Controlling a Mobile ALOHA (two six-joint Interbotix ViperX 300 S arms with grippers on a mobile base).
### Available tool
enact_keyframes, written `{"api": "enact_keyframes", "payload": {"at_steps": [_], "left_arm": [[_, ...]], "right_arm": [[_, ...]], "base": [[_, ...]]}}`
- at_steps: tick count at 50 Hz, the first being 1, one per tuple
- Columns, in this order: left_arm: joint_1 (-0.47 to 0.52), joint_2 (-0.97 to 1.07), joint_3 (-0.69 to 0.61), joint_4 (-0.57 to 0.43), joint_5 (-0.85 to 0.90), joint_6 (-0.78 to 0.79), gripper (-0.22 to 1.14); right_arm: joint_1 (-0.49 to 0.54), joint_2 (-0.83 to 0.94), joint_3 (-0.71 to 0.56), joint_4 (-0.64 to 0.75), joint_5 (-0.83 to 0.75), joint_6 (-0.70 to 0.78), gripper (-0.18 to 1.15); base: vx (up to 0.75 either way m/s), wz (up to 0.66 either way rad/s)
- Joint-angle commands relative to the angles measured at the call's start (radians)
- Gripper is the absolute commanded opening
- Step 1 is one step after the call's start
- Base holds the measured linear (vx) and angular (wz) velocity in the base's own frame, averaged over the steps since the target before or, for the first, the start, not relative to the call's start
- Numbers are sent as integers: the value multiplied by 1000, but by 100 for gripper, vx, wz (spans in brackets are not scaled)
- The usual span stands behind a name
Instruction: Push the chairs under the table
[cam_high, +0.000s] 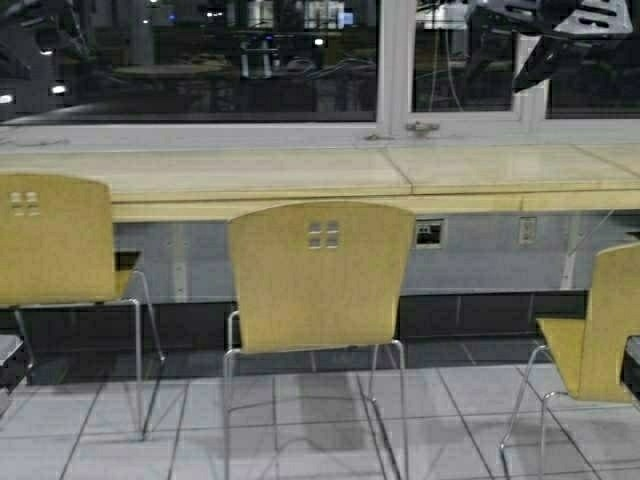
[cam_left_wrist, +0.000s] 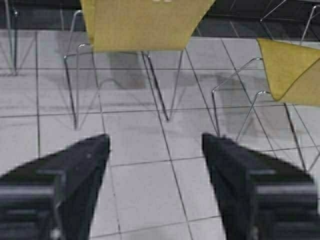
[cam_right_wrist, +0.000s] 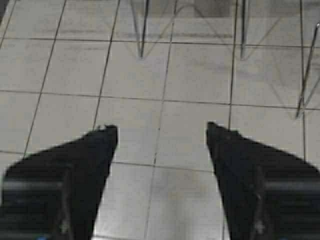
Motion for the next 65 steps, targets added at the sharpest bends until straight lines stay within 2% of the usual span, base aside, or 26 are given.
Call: {"api": "enact_keyframes", "payload": {"at_steps": [1,24,34,50,65], "left_arm": [[2,3,-14,-5,5,-5,91],[2,11,-14,-6,3,-5,91],[2,15,-8,-28,8,-49,91],[2,57,11,-172,-60,-282,91],[2,291,17,-376,-81,-399,91]], "right_arm": [[2,0,-11,2,-9,0,90],[2,21,-15,25,-18,3,90],[0,35,-11,48,-20,49,90],[3,143,-3,184,-120,252,90],[0,341,-60,310,-94,385,90]], "base": [[21,-12],[26,-2],[33,6],[34,4],[31,-1]]}}
